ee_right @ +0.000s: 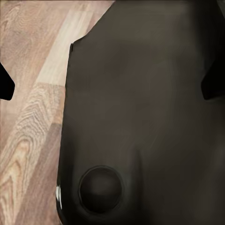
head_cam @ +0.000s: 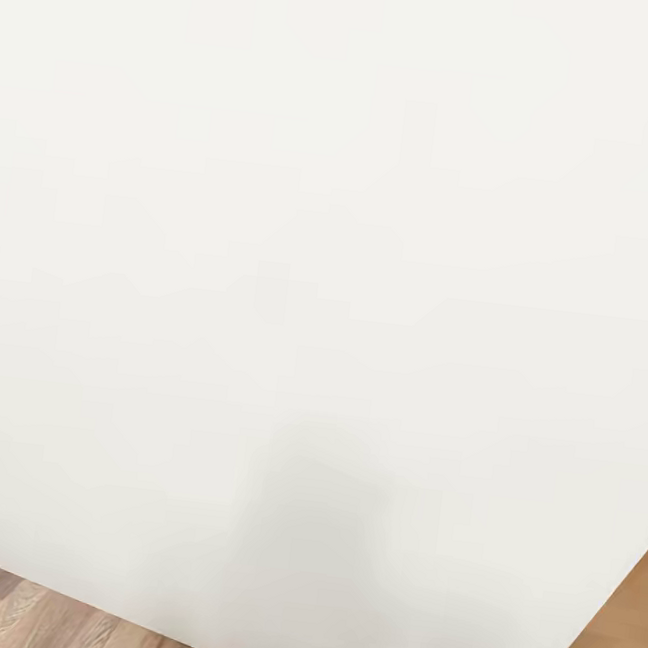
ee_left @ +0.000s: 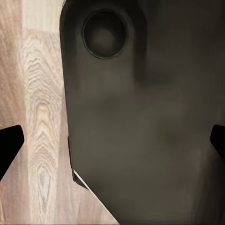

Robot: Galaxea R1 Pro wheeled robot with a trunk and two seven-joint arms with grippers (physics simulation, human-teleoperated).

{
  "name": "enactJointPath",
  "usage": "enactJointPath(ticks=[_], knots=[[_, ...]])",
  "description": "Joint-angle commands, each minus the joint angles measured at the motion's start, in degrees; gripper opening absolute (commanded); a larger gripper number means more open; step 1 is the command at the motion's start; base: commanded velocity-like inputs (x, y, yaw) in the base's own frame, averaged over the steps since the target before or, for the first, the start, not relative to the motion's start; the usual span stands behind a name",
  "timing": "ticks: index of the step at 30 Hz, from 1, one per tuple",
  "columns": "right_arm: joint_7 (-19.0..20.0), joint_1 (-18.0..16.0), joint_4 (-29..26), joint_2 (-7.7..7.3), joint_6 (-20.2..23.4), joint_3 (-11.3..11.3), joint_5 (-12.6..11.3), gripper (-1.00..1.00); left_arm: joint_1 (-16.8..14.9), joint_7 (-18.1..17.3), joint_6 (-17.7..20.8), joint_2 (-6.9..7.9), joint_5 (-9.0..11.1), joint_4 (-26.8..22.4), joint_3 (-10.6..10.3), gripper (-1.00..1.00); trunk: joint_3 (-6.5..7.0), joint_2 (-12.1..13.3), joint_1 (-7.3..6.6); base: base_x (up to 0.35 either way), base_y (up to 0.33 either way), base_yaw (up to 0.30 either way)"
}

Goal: Put all the toys in the child's room - the three board games (two on the bed and one on the table), the two jigsaw puzzles on the table, and the tennis ball on the table - inside the toy box on the table in the child's room.

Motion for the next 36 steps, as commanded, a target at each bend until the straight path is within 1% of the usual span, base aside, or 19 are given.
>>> enactJointPath(ticks=[1,2,8,11,15,17,22,27,36], knots=[[0.0,0.0,0.0,0.00,0.0,0.0,0.0,1.00,0.0,0.0,0.0,0.00,0.0,0.0,0.0,1.00,-0.03,0.0,0.00,0.000,0.000,0.000],[-0.1,-0.1,0.0,-0.16,0.0,0.1,0.0,1.00,-0.1,-0.1,0.1,-0.27,0.0,-0.1,-0.1,1.00,-0.03,0.0,0.00,0.000,0.000,0.000],[-0.1,-0.1,0.0,-0.12,0.0,0.1,0.1,1.00,-0.1,-0.1,0.1,-0.28,0.0,-0.1,-0.1,1.00,-0.03,0.0,0.00,0.000,0.000,0.000],[-0.1,-0.1,-0.1,0.86,-0.2,0.1,0.1,1.00,-0.1,-0.1,-0.2,-0.76,0.0,-0.1,-0.1,1.00,-0.03,0.0,0.00,0.000,0.000,0.000],[-0.1,-0.1,-0.2,2.13,-0.8,0.0,0.0,1.00,-0.1,-0.1,-0.8,-0.66,0.0,-0.1,0.1,1.00,-0.03,0.0,0.00,0.000,0.000,0.000],[-0.1,-0.1,-0.2,2.48,-1.4,-0.1,-0.2,1.00,-0.1,-0.1,-1.3,-0.53,0.0,-0.1,0.0,1.00,-0.03,0.0,0.00,0.000,0.000,0.000],[-0.1,-0.1,-0.3,2.53,-2.9,-0.2,-0.3,1.00,-0.1,-0.1,-2.9,-0.47,0.0,-0.1,-0.1,1.00,-0.03,0.0,0.00,0.000,0.000,0.000],[-0.1,-0.1,-0.3,2.39,-3.2,-0.3,-0.5,1.00,-0.1,-0.1,-4.5,-0.51,0.0,-0.1,-0.1,1.00,-0.03,0.0,0.00,0.000,0.000,0.000],[-0.1,-0.1,-0.3,2.22,-4.2,-0.3,-0.6,1.00,-0.1,-0.1,-5.2,-0.52,0.0,-0.1,0.1,1.00,-0.03,0.0,0.00,0.000,0.000,0.000]])
